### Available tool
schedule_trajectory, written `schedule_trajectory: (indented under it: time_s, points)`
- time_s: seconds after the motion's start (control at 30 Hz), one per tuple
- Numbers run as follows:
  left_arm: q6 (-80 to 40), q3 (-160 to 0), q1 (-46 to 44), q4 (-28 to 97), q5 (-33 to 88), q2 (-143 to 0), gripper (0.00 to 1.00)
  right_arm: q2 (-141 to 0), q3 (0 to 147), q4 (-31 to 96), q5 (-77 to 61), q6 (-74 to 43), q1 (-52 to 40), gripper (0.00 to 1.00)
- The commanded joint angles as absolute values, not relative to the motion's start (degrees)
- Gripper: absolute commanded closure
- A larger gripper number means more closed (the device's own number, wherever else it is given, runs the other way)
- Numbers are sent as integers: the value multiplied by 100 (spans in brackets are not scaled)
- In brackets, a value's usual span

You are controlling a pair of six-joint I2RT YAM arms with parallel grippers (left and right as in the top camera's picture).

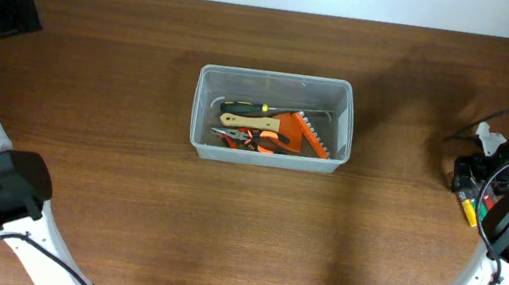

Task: Pack container
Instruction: 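Grasp the clear screwdriver case with the right gripper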

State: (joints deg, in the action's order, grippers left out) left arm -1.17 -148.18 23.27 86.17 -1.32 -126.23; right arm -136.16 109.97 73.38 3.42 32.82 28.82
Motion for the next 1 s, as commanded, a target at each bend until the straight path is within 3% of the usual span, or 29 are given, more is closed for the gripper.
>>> schedule_trajectory:
  time_s: [0.0,0.27,0.63,0.97]
  points:
    - [-176,-14816,2342,8619,-89,-12628,1,-13926,10628,7214,329,3087,2899,0]
    - [-176,-14816,2342,8619,-89,-12628,1,-13926,10414,7048,327,2475,2897,19]
    - [-174,-14816,2342,8621,-89,-12628,1,-13926,10414,7085,298,1385,2891,29]
    - [-174,-14816,2342,8619,-89,-12628,1,-13878,10770,7526,-1046,1295,2888,47]
